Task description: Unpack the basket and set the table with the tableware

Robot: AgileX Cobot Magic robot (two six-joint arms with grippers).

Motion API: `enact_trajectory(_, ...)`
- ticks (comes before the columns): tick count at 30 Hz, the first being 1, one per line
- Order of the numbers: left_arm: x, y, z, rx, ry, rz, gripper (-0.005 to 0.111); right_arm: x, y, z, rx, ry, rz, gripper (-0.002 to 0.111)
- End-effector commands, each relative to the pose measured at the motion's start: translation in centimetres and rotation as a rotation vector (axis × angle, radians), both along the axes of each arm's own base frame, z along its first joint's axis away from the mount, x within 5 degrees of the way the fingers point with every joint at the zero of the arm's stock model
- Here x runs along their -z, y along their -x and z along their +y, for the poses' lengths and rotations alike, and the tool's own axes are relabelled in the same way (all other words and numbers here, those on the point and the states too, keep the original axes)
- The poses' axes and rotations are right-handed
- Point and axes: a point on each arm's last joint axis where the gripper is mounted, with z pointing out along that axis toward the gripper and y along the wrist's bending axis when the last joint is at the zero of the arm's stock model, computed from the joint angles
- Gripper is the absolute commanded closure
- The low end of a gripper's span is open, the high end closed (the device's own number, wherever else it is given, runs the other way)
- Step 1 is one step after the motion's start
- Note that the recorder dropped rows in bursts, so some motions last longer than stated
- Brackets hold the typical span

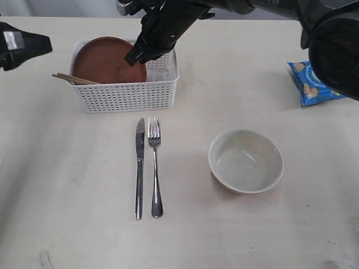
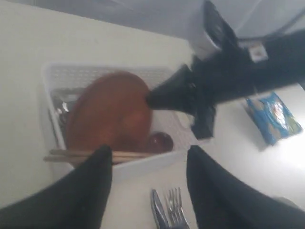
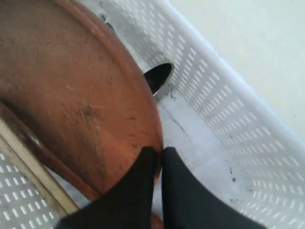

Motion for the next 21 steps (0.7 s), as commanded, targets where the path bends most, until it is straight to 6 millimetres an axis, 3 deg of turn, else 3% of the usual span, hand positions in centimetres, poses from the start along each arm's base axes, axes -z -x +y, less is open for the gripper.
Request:
enact_trajectory(1,0.7,-3.4,-0.5,0.066,0.069,0.039,0.06,-0.3,0.2,0.2,-0.001,-0.01,0.023,0.109)
enact_trajectory(5,1.9,-7.5,-1.3,0.24,0.08,0.081,0.059,-0.2,0.3,0.1,-0.006,-0.005,0.033,0.109)
enact_trajectory(10,4.1,-11.3,-1.5,0.462,-0.096,-0.007,0.059,-0.2,0.3,0.1,-0.006,-0.005,0.033,0.109)
enact_trajectory(16,6.4,-12.9,-1.3,0.558,-0.257,-0.153,0.059,-0.2,0.3,0.1,-0.006,-0.005,0.033,0.109)
enact_trajectory(21,9.0,-14.2,-1.1,0.496,-0.239,-0.153,0.059,-0.2,0.3,0.1,-0.008,-0.004,0.033,0.109)
